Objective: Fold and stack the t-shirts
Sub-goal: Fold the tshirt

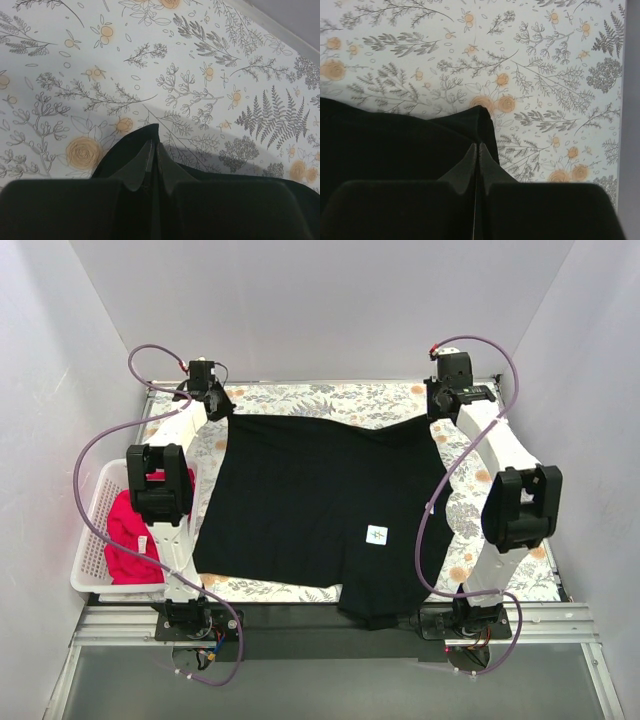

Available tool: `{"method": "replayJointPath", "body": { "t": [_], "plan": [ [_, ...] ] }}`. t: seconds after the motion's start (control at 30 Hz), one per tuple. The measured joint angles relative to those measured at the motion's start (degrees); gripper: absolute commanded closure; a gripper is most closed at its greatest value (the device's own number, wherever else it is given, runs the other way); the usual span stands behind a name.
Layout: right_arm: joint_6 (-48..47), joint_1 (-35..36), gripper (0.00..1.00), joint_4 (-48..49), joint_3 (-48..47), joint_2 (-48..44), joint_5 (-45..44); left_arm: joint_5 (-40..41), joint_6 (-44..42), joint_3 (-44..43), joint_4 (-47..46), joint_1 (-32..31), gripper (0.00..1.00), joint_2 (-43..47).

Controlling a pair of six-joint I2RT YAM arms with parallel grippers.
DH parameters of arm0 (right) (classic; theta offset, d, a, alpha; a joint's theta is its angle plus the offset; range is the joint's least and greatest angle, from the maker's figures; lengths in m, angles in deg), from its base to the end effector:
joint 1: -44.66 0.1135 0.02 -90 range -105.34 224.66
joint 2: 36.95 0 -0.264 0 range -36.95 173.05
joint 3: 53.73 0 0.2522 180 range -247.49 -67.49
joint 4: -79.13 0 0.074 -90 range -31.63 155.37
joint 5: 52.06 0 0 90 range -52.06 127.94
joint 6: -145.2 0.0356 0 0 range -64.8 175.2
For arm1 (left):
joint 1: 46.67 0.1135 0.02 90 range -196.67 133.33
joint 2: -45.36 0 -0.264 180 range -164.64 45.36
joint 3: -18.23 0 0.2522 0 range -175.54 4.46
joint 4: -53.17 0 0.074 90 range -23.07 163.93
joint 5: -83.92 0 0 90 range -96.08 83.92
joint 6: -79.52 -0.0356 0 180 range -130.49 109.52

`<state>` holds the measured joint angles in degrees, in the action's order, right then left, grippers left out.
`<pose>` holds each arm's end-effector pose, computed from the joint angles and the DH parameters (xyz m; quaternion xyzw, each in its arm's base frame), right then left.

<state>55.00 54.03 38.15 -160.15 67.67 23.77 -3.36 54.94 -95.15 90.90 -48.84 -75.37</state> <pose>0.4186 0.0602 0.3083 -0.0220 0.8977 -0.0770 0.4334 0.4821 -0.0166 0.2306 -0.4922 0.7819 -0.1942 0.3296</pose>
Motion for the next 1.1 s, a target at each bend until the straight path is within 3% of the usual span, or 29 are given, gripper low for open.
{"method": "replayJointPath", "body": {
  "t": [0.3, 0.6, 1.1],
  "plan": [
    [7.34, 0.00, 0.99, -5.66, 9.01, -12.50, 5.95, -0.52, 1.07, 5.53, 4.02, 1.01, 1.00, 6.56],
    [9.60, -0.02, 0.99, -11.45, 17.18, -16.96, 10.88, -0.35, 1.09, 10.38, 6.32, 1.20, 1.00, 9.92],
    [10.60, -0.74, 0.99, -16.55, 21.44, -26.45, 14.29, 1.11, 0.85, 11.13, 7.89, 4.09, 1.00, 9.88]
  ]
}}
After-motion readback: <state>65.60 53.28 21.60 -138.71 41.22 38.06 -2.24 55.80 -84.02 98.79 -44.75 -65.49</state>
